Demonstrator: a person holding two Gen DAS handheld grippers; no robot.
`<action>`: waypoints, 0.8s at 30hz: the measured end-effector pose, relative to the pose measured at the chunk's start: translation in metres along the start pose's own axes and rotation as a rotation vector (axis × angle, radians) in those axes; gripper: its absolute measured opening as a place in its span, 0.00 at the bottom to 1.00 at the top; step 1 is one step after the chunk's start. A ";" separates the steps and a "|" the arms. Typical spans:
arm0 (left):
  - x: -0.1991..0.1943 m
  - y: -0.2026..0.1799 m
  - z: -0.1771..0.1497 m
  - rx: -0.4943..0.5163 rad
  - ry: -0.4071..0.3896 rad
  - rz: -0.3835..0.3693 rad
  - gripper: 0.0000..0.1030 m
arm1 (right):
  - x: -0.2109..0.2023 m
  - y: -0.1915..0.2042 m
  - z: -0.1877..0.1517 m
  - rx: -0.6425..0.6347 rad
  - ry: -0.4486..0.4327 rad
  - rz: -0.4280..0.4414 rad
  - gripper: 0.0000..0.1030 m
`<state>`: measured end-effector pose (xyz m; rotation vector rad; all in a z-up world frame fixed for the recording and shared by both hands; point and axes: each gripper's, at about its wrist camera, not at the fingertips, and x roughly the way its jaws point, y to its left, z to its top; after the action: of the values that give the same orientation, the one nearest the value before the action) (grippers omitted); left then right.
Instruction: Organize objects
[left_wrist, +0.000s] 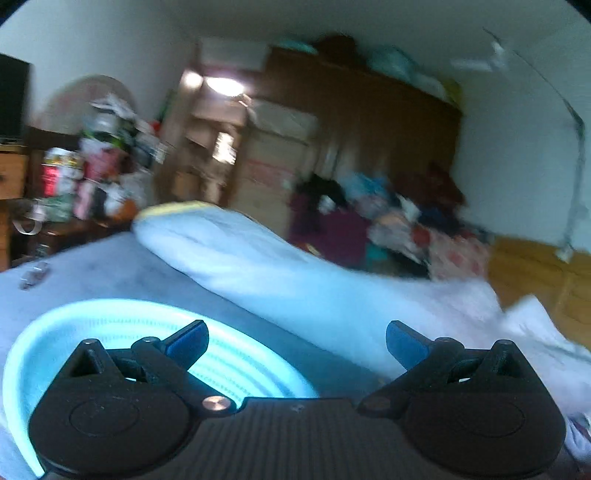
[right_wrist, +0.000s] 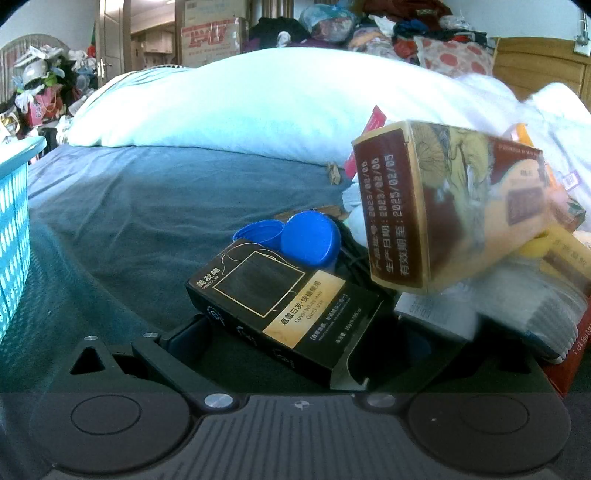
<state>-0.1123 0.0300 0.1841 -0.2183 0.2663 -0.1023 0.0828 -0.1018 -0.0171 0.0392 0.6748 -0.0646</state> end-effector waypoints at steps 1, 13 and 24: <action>0.005 -0.015 -0.003 0.011 0.005 -0.009 1.00 | 0.000 0.000 0.000 0.000 0.000 0.000 1.00; 0.010 -0.022 -0.041 0.103 0.109 0.009 1.00 | 0.000 0.001 0.000 -0.006 0.000 -0.005 1.00; 0.015 -0.048 -0.068 0.152 0.121 -0.085 1.00 | -0.063 -0.030 0.003 -0.078 -0.004 0.310 0.96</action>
<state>-0.1201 -0.0325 0.1274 -0.0719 0.3685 -0.2195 0.0336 -0.1287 0.0239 0.0684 0.6602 0.2599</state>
